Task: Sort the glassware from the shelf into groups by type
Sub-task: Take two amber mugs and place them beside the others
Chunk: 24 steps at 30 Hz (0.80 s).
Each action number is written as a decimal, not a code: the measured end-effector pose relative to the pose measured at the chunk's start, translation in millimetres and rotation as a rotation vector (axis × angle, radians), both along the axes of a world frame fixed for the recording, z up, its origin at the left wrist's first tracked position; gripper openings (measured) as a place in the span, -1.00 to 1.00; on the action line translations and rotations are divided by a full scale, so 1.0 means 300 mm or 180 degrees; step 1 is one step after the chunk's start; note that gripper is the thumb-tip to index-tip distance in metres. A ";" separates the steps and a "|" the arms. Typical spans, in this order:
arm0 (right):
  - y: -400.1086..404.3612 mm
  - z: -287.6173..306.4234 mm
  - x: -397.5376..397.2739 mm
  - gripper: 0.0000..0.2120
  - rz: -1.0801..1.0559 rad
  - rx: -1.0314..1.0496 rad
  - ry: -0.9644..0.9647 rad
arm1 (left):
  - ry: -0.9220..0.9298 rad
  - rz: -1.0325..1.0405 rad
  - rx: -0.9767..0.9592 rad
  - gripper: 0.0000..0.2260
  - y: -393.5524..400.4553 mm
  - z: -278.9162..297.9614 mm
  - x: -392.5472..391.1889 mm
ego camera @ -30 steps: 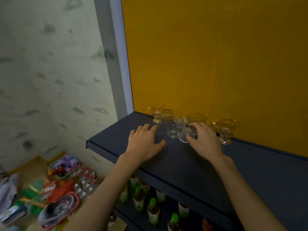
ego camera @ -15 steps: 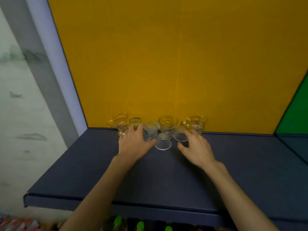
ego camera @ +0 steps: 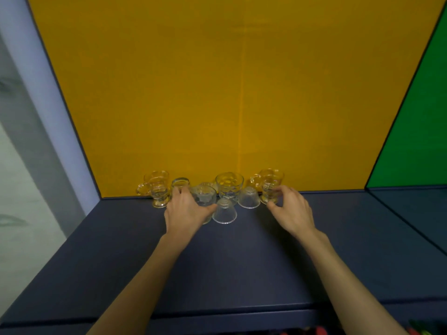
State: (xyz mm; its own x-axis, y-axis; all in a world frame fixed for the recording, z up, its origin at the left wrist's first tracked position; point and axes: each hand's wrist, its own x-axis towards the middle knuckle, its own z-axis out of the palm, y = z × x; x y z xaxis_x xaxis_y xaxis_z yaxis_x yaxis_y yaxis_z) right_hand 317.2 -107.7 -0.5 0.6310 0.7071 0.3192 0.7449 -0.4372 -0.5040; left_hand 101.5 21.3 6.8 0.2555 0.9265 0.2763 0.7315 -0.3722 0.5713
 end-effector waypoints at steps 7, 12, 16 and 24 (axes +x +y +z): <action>0.061 0.007 0.082 -0.37 -0.0349 0.0149 0.0440 | -0.0430 0.0073 0.0208 -0.12 0.025 0.061 -0.047; 0.117 -0.006 0.110 -0.35 -0.0329 0.0405 0.0834 | -0.0801 -0.0216 0.0133 -0.14 0.041 0.126 -0.051; 0.147 -0.002 0.121 -0.22 -0.0306 0.0540 0.1113 | -0.1091 -0.0438 -0.0186 -0.24 0.021 0.137 -0.047; 0.187 -0.013 0.135 -0.36 -0.0201 0.0907 0.1494 | -0.1256 -0.0586 -0.0376 -0.24 0.010 0.093 -0.067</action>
State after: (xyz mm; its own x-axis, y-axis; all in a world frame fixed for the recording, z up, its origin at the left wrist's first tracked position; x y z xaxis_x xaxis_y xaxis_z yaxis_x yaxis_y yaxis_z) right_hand 357.7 -51.7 -4.4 0.7900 0.5900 0.1665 0.3884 -0.2716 -0.8806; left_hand 81.4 24.3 34.5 0.3154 0.9064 0.2808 0.3768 -0.3912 0.8396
